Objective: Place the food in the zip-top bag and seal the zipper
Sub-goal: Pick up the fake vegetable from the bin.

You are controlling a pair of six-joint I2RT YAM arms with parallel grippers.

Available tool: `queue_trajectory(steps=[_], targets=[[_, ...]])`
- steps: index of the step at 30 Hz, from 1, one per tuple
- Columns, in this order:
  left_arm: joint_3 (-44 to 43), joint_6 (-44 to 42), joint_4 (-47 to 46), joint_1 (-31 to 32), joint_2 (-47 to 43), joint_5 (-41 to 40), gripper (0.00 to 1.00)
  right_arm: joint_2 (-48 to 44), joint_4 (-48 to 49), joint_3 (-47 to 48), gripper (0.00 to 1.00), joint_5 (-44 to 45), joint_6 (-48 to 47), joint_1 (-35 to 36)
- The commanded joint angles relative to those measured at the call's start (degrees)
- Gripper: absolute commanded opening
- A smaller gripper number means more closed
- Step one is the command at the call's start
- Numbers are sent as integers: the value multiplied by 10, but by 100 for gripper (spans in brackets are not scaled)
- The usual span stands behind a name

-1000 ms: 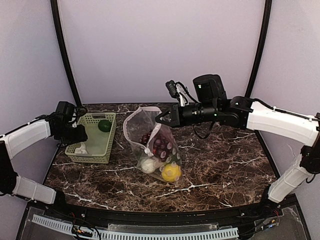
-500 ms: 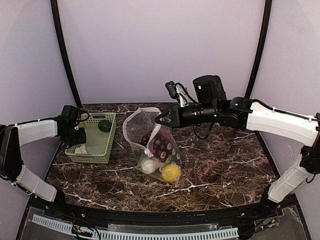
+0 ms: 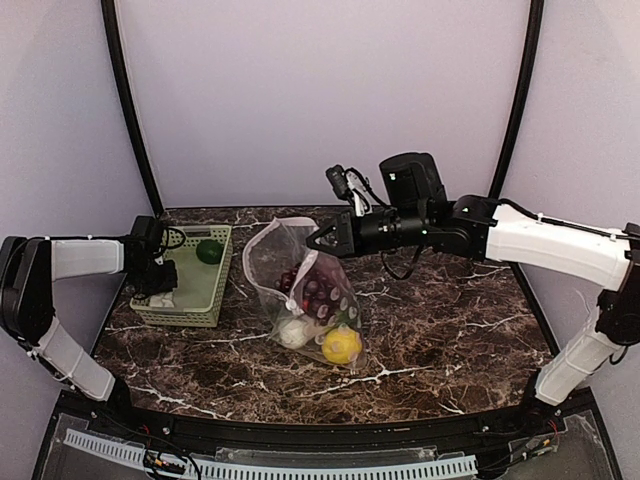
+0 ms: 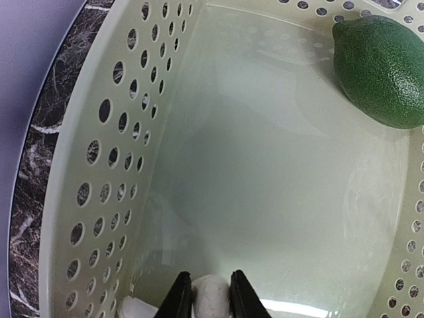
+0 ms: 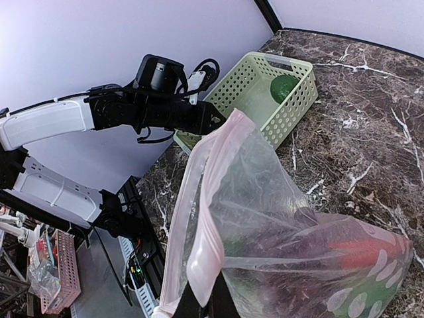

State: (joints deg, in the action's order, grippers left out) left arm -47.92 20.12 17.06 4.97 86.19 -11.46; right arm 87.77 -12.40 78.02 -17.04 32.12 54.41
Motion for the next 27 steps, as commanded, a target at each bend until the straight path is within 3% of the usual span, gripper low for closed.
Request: queue_trajectory(steps=[1, 8, 20, 24, 27], targets=[[7, 0, -4, -4, -6, -4, 15, 9, 29, 25, 0, -9, 2, -3], [7, -2, 5, -4, -28, -6, 3, 14, 28, 28, 0, -12, 2, -3], [-35, -23, 38, -5, -170, 57, 2, 15, 22, 39, 0, -10, -4, -3], [-46, -30, 47, -4, -230, 158, 2, 14, 20, 41, 0, -11, -5, -3], [-55, -7, 30, 0, -282, 297, 1, 12, 20, 43, 0, -16, -7, -3]])
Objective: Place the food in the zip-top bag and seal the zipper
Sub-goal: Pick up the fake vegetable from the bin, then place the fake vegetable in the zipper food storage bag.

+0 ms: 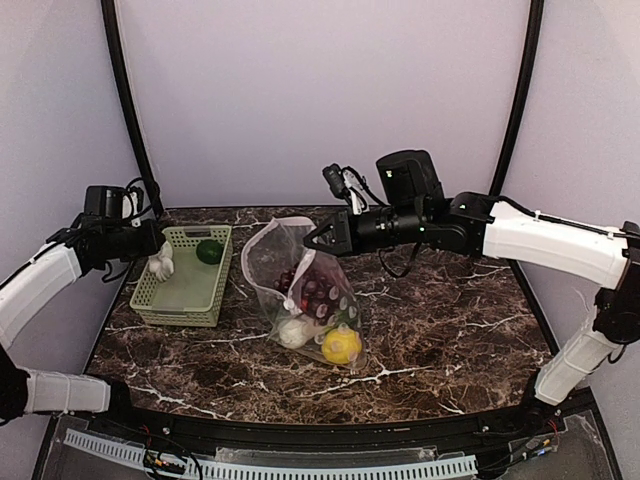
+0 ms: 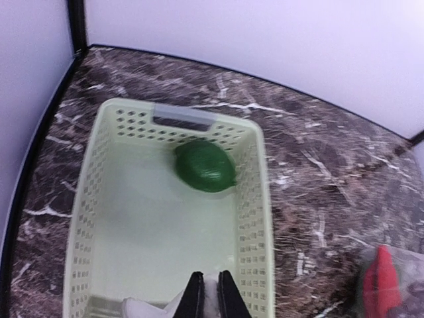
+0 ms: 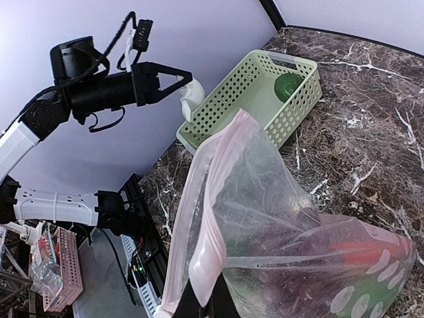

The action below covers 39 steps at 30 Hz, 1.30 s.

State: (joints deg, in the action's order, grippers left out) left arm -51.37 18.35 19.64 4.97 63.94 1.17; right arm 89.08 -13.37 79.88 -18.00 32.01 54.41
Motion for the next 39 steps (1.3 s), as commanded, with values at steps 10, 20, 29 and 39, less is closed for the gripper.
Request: queue_trajectory(steps=[10, 20, 29, 39], targets=[[-36, 173, -244, 188, -125, 338, 1, 3, 31, 31, 0, -20, -6, -3], [-25, 157, -361, 300, -69, 330, 1, -4, 41, 35, 0, -30, 2, -2], [-12, 121, -363, 349, -21, 247, 1, -7, 44, 31, 0, -28, 10, -1], [5, 71, -288, 386, 7, 141, 1, -10, 47, 27, 0, -27, 12, 0]])
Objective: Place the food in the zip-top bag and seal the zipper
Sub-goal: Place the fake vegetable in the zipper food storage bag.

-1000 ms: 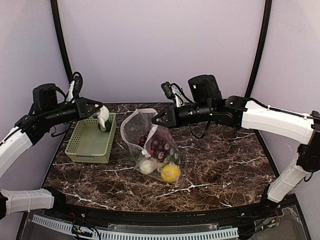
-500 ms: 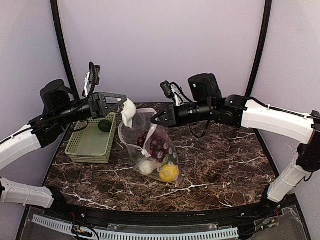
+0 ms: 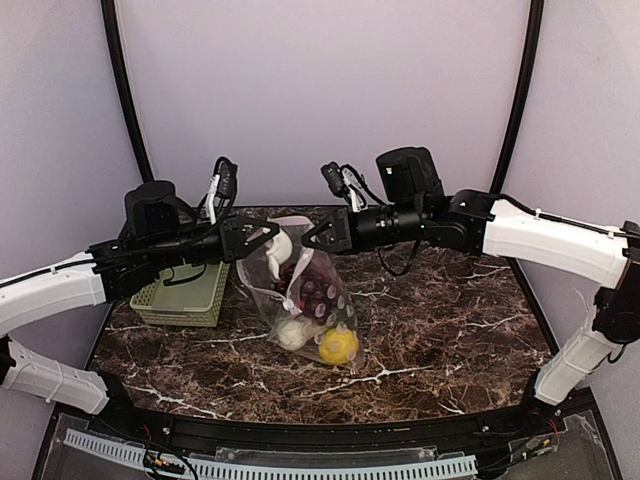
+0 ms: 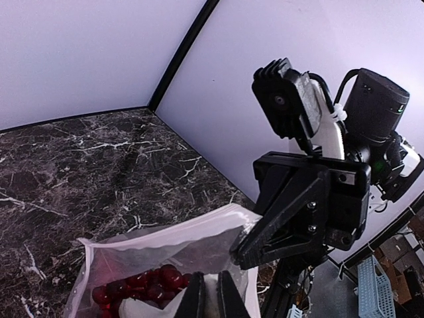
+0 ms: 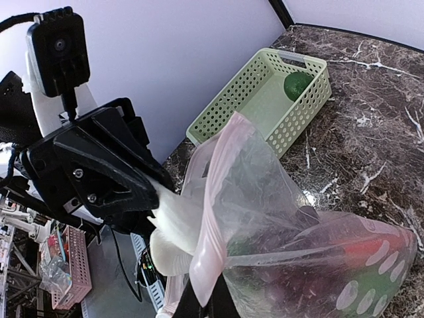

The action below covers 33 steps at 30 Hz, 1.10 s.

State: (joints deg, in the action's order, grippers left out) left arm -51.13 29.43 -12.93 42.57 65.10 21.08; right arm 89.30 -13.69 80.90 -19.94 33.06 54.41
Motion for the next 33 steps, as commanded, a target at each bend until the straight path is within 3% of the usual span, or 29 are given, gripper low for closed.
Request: queue_trajectory(steps=[1, 8, 17, 20, 27, 33], targets=[[2, -44, 50, 14, -4, -66, 1, -12, 51, 16, 0, -7, 2, 0], [2, -67, 94, 43, 23, -79, 1, -9, 52, 20, 0, -8, 2, 0], [-41, -109, 222, 78, 51, -143, 1, -12, 53, 15, 0, -6, 3, 0], [-44, -105, 225, 82, 54, -129, 7, -12, 53, 15, 0, -5, 4, 0], [-48, -109, 222, 82, 43, -113, 35, -16, 54, 10, 0, -4, 5, 0], [-50, -108, 212, 82, 35, -102, 43, -22, 54, 4, 0, -3, 6, 1]])
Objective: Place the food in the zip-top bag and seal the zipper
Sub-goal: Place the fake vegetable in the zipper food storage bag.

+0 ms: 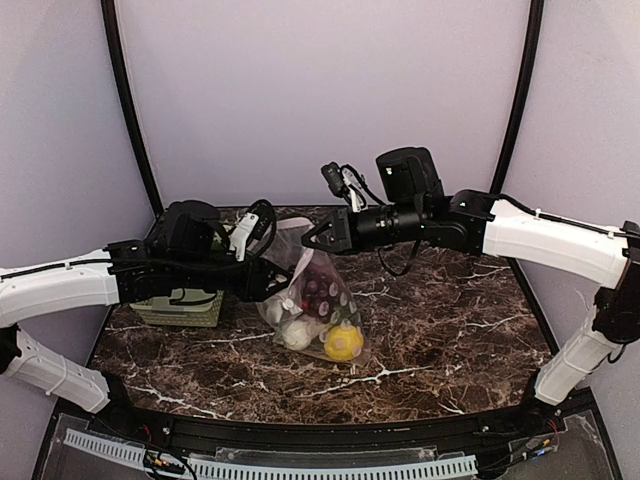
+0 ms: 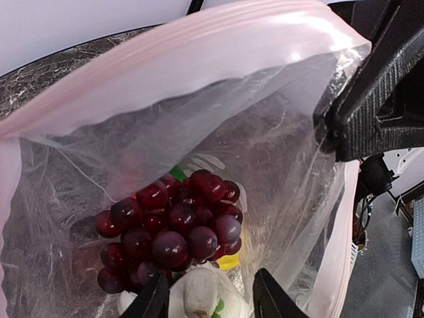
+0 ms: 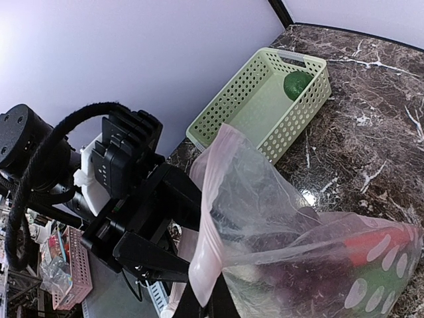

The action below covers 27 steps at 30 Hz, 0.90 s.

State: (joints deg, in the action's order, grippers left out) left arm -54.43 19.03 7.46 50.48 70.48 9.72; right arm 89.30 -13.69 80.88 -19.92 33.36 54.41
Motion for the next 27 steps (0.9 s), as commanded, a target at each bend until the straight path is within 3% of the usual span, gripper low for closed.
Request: queue_trajectory(steps=[1, 15, 20, 24, 27], targets=[[-15, -7, 7, 3, -23, 14, 45, -23, 54, 3, 0, -3, 3, 1], [-69, -34, 68, 3, -107, 1, 68, -26, 54, -2, 0, 3, 2, 1], [-139, -49, 179, -2, -111, -57, 77, -25, 51, 0, 0, 2, -3, 1], [-157, -44, 255, -71, -100, -78, 79, -20, 47, 4, 0, 2, -7, 1], [-135, -4, 245, -184, -98, -26, 80, -17, 41, 8, 0, 4, -11, 1]])
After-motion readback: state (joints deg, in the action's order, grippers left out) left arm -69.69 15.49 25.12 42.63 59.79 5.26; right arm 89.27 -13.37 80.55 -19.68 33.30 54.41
